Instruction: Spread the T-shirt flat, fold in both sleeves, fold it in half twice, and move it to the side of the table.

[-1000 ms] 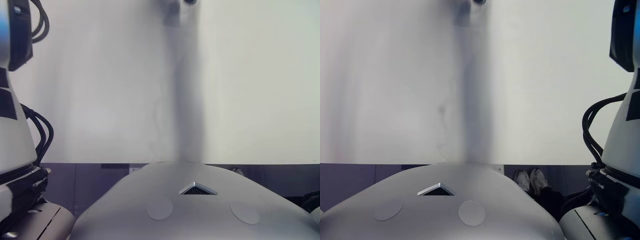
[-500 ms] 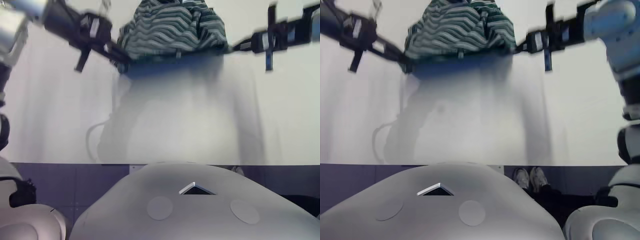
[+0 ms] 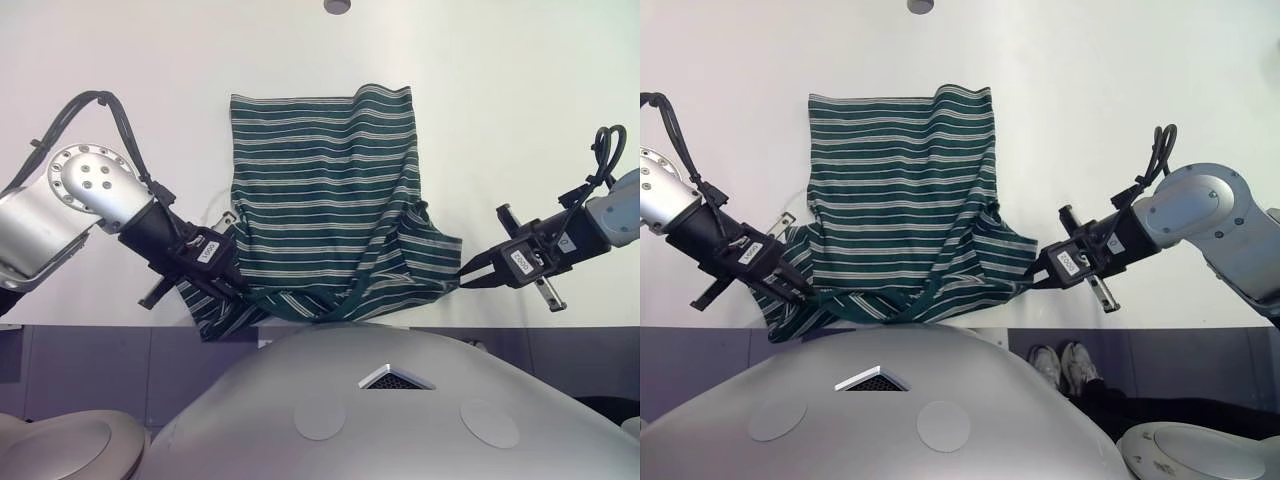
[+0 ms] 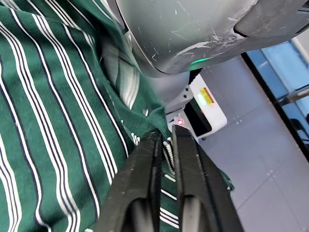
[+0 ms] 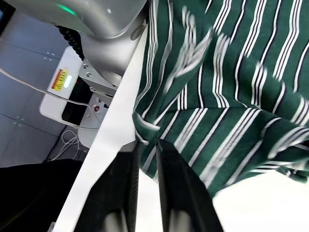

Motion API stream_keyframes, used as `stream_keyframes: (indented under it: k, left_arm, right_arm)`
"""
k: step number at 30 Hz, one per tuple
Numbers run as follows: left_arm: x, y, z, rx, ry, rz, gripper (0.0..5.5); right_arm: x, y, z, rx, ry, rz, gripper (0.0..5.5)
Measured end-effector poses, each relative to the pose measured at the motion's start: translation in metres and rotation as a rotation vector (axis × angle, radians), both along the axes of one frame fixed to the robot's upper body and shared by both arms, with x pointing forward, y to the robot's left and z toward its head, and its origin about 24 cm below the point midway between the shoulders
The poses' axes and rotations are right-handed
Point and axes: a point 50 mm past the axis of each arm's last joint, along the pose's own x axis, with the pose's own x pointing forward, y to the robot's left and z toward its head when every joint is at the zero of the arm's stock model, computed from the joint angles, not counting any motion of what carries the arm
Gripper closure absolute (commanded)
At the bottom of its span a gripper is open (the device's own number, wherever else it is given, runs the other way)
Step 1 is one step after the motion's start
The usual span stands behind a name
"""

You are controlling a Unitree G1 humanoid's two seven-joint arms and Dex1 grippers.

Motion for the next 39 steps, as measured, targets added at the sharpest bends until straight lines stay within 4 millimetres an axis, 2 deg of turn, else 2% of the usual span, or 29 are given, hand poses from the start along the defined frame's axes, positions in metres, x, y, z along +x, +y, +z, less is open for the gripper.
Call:
stream_keyframes:
  k: [2,4,6,8,9,10,12,14,15,16,18,20,23,24,26,28,30,32,34,36,38,39]
  left_arm:
    - [0.004,-0.002,0.012,-0.033,0.045,0.028,4.19]
    - [0.016,-0.013,0.029,-0.120,0.045,0.069,4.06]
    - [0.041,-0.033,0.048,-0.270,-0.096,0.168,4.06]
    - [0.086,-0.057,0.050,-0.400,-0.375,0.417,4.06]
    - [0.103,-0.061,0.045,-0.401,-0.513,0.510,4.06]
    - [0.119,-0.060,0.033,-0.357,-0.662,0.586,4.06]
    - [0.134,-0.054,0.007,-0.244,-0.832,0.619,4.06]
    - [0.138,-0.043,-0.032,-0.087,-0.948,0.533,4.06]
    - [0.136,-0.035,-0.060,0.017,-0.995,0.439,4.06]
    - [0.141,-0.036,-0.071,0.019,-1.083,0.381,4.06]
    - [0.151,-0.039,-0.082,0.041,-1.172,0.300,4.06]
    - [0.164,-0.043,-0.083,0.069,-1.212,0.244,4.06]
    - [0.184,-0.051,-0.083,0.144,-1.320,0.207,4.06]
    - [0.192,-0.056,-0.086,0.166,-1.417,0.215,4.06]
    - [0.203,-0.064,-0.085,0.193,-1.612,0.188,4.06]
    - [0.209,-0.057,-0.079,0.224,-1.749,0.154,4.06]
    - [0.219,-0.050,-0.064,0.244,-1.880,0.138,4.06]
    - [0.228,-0.053,-0.043,0.208,-1.974,0.159,4.06]
    - [0.237,-0.060,-0.018,0.155,-2.036,0.228,4.06]
    - [0.245,-0.066,0.013,0.047,-2.034,0.381,4.06]
    - [0.241,-0.075,0.030,-0.131,-1.905,0.447,4.06]
    - [0.236,-0.083,0.032,-0.225,-1.816,0.435,4.06]
  right_arm:
    - [0.012,-0.003,0.016,-0.002,-0.014,-0.014,3.96]
    - [0.038,-0.004,0.032,0.043,-0.110,-0.084,3.94]
    - [0.075,0.003,0.043,0.109,-0.352,-0.195,3.94]
    - [0.113,0.017,0.031,0.169,-0.590,-0.362,3.94]
    - [0.123,0.027,0.020,0.197,-0.633,-0.406,3.94]
    - [0.129,0.039,0.005,0.220,-0.651,-0.452,3.94]
    - [0.137,0.051,-0.017,0.221,-0.667,-0.510,3.94]
    - [0.140,0.061,-0.044,0.199,-0.668,-0.535,3.94]
    - [0.138,0.062,-0.067,0.154,-0.660,-0.543,3.94]
    - [0.141,0.064,-0.079,0.153,-0.687,-0.561,3.94]
    - [0.150,0.068,-0.091,0.128,-0.730,-0.579,3.94]
    - [0.166,0.069,-0.095,0.090,-0.811,-0.626,3.94]
    - [0.192,0.060,-0.098,-0.076,-1.012,-0.686,3.94]
    - [0.199,0.051,-0.098,-0.161,-1.099,-0.719,3.94]
    - [0.208,0.041,-0.092,-0.262,-1.215,-0.745,3.94]
    - [0.211,0.036,-0.090,-0.319,-1.286,-0.731,3.94]
    - [0.214,0.029,-0.085,-0.355,-1.392,-0.739,3.94]
    - [0.221,0.030,-0.069,-0.295,-1.526,-0.778,3.94]
    - [0.231,0.036,-0.039,-0.124,-1.696,-0.838,3.94]
    - [0.235,0.046,-0.004,0.214,-1.791,-0.917,3.94]
    - [0.233,0.055,0.022,0.515,-1.652,-0.962,3.94]
    - [0.227,0.063,0.028,0.629,-1.547,-0.936,3.94]
